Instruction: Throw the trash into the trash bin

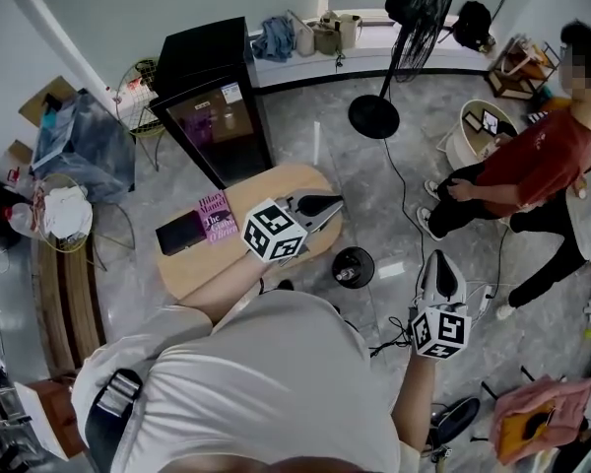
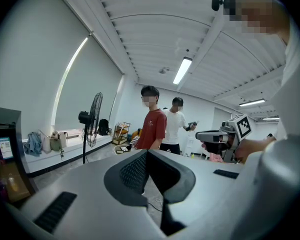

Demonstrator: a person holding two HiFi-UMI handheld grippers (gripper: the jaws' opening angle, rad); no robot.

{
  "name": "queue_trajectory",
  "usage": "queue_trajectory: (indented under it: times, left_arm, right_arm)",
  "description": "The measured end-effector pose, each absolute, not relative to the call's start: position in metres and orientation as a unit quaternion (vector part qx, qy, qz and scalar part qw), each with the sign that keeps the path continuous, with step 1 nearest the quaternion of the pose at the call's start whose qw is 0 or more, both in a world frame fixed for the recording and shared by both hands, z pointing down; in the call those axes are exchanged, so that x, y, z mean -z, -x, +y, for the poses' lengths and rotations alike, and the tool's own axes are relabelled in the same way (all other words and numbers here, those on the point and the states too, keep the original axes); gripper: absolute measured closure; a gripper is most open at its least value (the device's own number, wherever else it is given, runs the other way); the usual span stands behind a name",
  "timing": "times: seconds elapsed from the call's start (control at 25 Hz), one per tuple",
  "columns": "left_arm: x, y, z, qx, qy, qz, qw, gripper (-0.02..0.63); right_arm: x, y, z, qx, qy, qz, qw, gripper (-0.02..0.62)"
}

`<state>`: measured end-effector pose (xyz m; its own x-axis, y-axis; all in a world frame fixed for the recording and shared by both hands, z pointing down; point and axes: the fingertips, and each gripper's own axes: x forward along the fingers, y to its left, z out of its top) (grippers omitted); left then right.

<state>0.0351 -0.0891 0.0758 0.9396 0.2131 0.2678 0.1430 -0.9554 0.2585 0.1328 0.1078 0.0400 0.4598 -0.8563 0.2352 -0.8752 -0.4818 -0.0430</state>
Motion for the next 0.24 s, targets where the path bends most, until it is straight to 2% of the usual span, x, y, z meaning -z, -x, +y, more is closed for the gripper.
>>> queue_trajectory:
  times: [0.24]
  left_arm:
    - [-0.0814, -0.0331, -0.0887, -0.146, -0.978, 0.088, 0.121, 0.600]
  right_arm:
    - [-0.0419, -0.1318, 0.1123, -0.108, -0.856, -0.504, 0.042, 0.584]
